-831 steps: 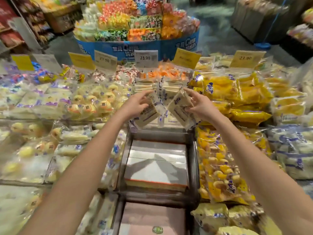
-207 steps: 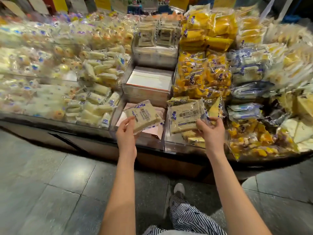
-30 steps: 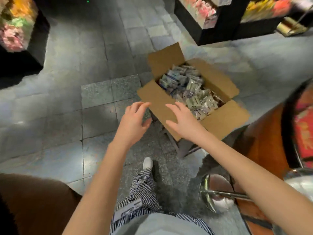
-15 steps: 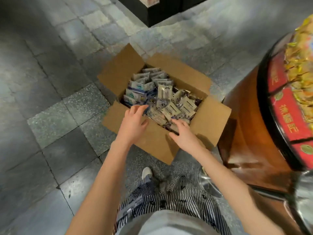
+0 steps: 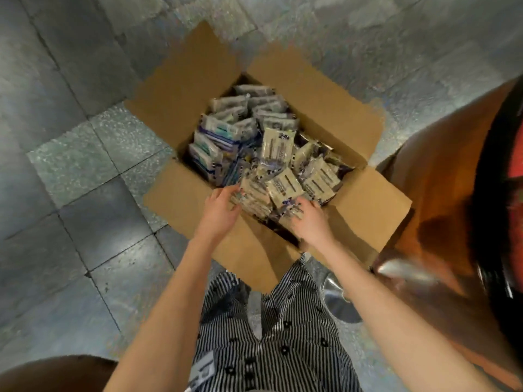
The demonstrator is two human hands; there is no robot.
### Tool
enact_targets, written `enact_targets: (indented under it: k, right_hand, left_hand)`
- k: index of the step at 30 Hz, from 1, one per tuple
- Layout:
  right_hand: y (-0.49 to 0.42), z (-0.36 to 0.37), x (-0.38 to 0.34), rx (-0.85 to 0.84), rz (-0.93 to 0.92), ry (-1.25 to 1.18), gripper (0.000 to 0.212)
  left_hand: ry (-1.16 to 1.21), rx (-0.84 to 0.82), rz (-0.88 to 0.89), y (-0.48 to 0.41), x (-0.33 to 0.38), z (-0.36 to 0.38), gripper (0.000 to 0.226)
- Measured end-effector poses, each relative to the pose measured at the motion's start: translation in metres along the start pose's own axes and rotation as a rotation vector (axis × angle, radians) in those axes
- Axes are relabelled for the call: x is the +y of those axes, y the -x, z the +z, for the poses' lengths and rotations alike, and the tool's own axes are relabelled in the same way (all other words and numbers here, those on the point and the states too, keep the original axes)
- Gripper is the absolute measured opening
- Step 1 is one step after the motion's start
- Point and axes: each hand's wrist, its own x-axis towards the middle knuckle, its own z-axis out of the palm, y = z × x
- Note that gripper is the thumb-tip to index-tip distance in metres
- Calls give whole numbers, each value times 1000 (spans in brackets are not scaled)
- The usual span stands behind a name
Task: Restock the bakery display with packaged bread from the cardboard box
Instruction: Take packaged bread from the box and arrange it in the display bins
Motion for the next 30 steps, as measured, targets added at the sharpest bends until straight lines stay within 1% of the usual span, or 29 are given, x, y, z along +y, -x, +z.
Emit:
enact_targets:
  k: [4,7,10,15,17,20,21,23,27,30]
  right_hand:
    - [-57,-6,18,-5,49,-34,58]
    - [-95,-2,29,-41,36,-16,55]
    - [-123,7,36,-81,-2,2,59]
    - [-141,23,46,-120,-89,50,68]
    - [-144,26,48,-89,-114,122,71]
    - [-144,28,46,-66,-97,209,73]
    - [-143,28,45,-62,-83,204,72]
    - [-139,28,41,-26,-92,134,64]
    - [-133,23,30,9,-84,-127,45]
    - [-128,17,12,-15,-41,-157,38]
  left_hand:
    - [88,2,-122,-41,6,37,46]
    - [49,50,-174,-74,1,61,49]
    - [5,53,-228,-96,-8,78,51]
    - [-71,33,-282,-119,-21,99,49]
    - [-25,40,-318,-125,-21,102,48]
    - [61,134,-332,-128,-18,105,42]
    - [94,168,-336,-126,-16,106,40]
    - [159,224,-347,-121,-11,107,36]
    - [304,321,-322,-105,-3,105,26]
    - [407,403,-326,-88,0,92,19]
